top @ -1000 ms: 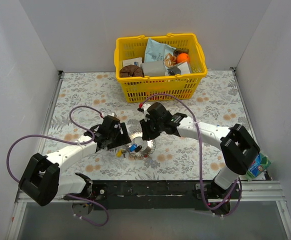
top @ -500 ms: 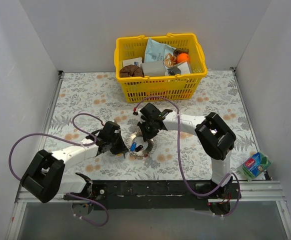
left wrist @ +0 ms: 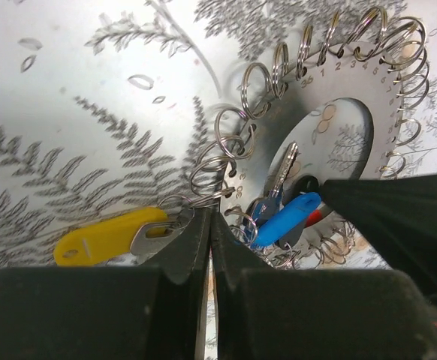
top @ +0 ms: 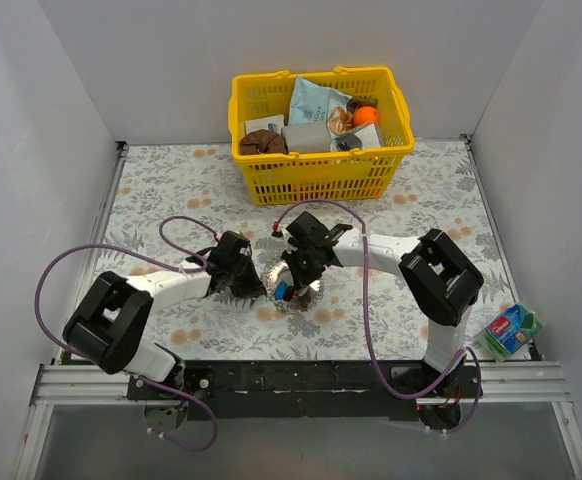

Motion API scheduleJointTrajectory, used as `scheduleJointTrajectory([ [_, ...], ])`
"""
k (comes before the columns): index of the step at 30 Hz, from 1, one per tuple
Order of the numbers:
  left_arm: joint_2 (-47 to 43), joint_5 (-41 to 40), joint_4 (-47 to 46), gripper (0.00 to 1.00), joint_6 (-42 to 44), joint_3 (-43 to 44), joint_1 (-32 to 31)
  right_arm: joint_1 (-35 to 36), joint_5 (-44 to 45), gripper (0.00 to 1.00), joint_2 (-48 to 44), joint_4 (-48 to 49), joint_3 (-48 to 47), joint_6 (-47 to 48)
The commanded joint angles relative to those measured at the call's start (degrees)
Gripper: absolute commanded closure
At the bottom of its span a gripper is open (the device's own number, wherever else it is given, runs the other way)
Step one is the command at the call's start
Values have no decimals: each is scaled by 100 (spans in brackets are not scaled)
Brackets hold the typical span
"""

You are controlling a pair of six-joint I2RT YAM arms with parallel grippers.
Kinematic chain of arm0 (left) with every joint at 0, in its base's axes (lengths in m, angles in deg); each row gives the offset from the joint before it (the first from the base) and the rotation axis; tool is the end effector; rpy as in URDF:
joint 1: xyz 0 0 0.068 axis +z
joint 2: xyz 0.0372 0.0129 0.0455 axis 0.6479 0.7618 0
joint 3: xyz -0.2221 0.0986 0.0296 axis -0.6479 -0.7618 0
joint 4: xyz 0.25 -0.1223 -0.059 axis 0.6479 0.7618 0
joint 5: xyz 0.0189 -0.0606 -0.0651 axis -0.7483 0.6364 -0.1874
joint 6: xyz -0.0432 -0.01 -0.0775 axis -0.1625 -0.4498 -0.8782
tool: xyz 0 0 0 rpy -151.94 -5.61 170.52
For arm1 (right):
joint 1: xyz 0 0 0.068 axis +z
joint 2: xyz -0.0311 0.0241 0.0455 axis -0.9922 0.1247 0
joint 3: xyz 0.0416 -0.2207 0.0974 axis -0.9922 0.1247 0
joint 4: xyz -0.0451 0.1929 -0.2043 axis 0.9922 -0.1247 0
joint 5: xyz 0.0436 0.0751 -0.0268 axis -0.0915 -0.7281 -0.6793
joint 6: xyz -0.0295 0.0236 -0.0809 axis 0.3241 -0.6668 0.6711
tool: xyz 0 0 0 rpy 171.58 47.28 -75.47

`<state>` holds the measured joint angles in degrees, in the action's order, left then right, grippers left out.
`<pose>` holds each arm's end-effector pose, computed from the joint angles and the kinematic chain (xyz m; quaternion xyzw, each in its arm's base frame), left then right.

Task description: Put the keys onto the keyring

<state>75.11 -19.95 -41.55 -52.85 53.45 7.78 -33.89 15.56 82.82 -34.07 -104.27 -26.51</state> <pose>0.2442 -0.1670 0.0604 -0.4317 0.8606 -0.2571 0.0829 0.2634 0.3200 0.0835 -0.3341 0.9034 0.1896 0.1905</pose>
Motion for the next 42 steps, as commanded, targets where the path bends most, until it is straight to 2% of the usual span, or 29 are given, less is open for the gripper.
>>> scheduleJointTrajectory([
  [1, 334, 134, -158, 100, 220, 261, -1, 62, -196, 99, -253, -272, 310, -110],
  [7, 905, 363, -291, 100, 449, 780, -10, 124, -442, 99, -333, -140, 328, -303],
  [15, 1583, 258, -151, 100, 756, 1711, -18, 124, -259, 99, -96, -438, -357, -189],
  [19, 1434, 3, 121, 100, 844, 1817, -18, 115, 119, 99, -131, -754, -604, -101],
  [25, 582, -165, 289, 98, 994, 1581, -18, -25, 313, 99, -438, -808, -578, -57],
  [29, -16, 2, 210, 86, 1143, 1160, -18, -157, 392, 99, -649, -764, -342, -13],
  [30, -287, 63, 166, 72, 1187, 1054, -18, -192, 392, 99, -737, -746, -271, 13],
  [33, -710, 459, -132, 41, 1275, 518, -27, -342, 322, 99, -912, -658, -51, 57],
  [36, -1167, 837, -369, 32, 1249, 113, -62, -526, 147, 99, -1071, -544, 169, 92],
  [42, -1765, 1189, -615, 28, 1135, -396, -194, -562, 5, 98, -1396, -430, 467, 268],
])
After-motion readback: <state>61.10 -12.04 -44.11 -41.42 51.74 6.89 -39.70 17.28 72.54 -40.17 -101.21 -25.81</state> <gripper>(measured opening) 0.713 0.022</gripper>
